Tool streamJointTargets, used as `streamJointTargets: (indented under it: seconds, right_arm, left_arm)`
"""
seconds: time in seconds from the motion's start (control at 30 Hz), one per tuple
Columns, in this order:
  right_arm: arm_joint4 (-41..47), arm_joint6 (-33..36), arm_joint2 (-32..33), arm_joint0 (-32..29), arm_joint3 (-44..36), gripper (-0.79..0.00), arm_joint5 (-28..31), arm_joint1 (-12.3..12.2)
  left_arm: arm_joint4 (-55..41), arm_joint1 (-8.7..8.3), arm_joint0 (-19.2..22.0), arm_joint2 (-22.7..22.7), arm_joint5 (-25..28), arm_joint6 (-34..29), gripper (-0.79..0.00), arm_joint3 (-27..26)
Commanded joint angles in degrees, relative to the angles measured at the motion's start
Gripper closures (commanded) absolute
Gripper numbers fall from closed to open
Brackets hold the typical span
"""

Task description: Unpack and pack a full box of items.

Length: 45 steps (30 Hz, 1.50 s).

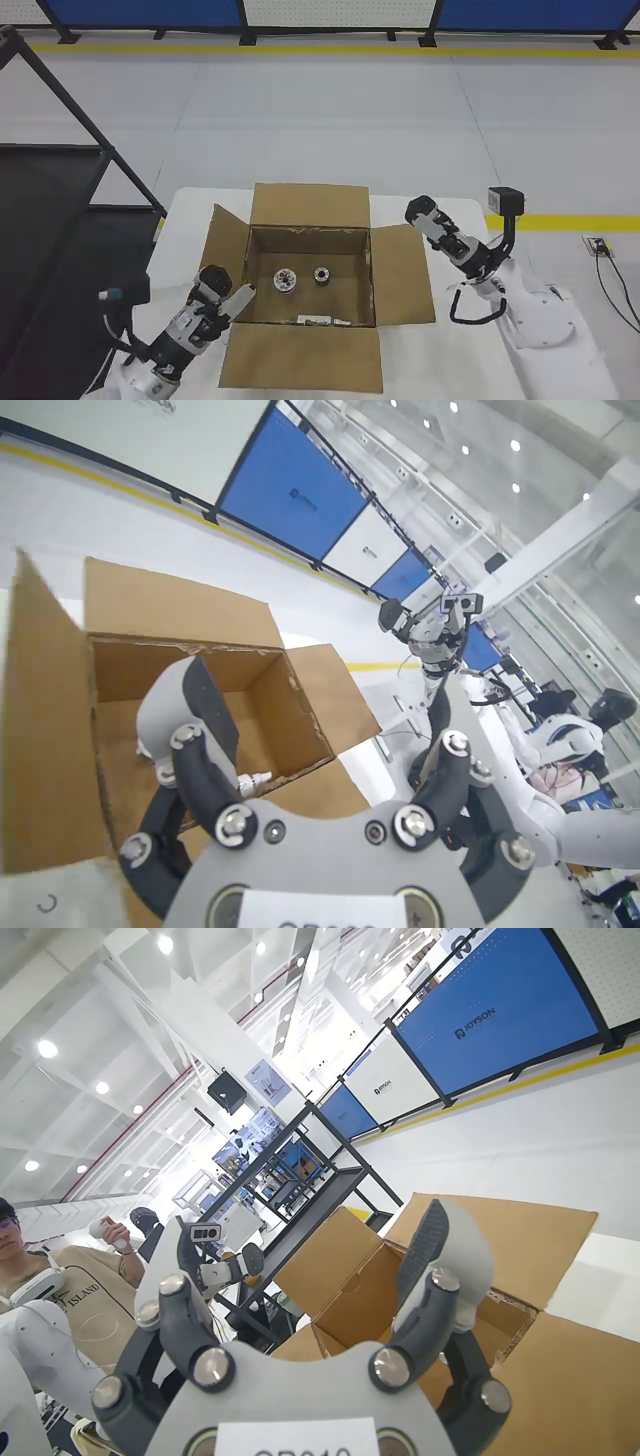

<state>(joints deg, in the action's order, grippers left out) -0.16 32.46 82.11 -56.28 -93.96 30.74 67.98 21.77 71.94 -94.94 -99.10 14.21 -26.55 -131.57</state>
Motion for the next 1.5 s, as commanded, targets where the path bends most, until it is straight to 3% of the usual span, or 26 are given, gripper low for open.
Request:
streamJointTargets:
  seconds: [0.0, 0.3, 0.47, 0.6, 0.77, 0.93, 1.07, 1.47]
  right_arm:
    - [0.0, 0.0, 0.0, 0.0, 0.0, -0.785, 0.1, 0.0]
    - [0.0, 0.0, 0.0, 0.0, 0.0, -0.785, 0.1, 0.0]
    - [-9.8, 4.9, -5.4, 2.9, -2.6, -0.785, -3.5, 0.1]
    - [-22.3, 9.2, -11.8, 8.1, -4.4, -0.785, -8.8, 0.4]
    - [-36.2, 17.8, -22.3, 16.4, -3.6, -0.785, -15.9, 1.6]
    - [-42.9, 24.7, -32.5, 24.5, 1.6, -0.785, -18.8, 3.7]
    - [-45.8, 30.2, -40.1, 30.6, 7.8, -0.785, -21.6, 6.1]
    - [-44.9, 30.1, -55.1, 40.2, 27.2, -0.785, -28.7, 15.3]
  left_arm:
    - [-0.2, 0.0, -0.6, -0.3, 0.3, 0.3, -0.785, 0.0]
    - [-0.2, 0.0, -0.6, -0.3, 0.3, 0.3, -0.785, 0.0]
    - [-2.7, 0.0, 0.7, 0.3, -1.9, 1.3, -0.785, 1.2]
    - [-8.2, -0.1, 1.0, -5.0, -4.5, 3.0, -0.785, 3.2]
    - [-16.1, -0.16, -1.8, -13.5, -4.6, 4.5, -0.785, 6.2]
    - [-23.4, -0.14, -5.0, -21.4, -3.0, 4.9, -0.785, 9.2]
    - [-27.6, -0.11, -6.4, -25.0, -2.4, 4.7, -0.785, 10.4]
    - [-31.9, -0.25, -6.5, -25.7, -0.6, 1.6, -0.785, 10.9]
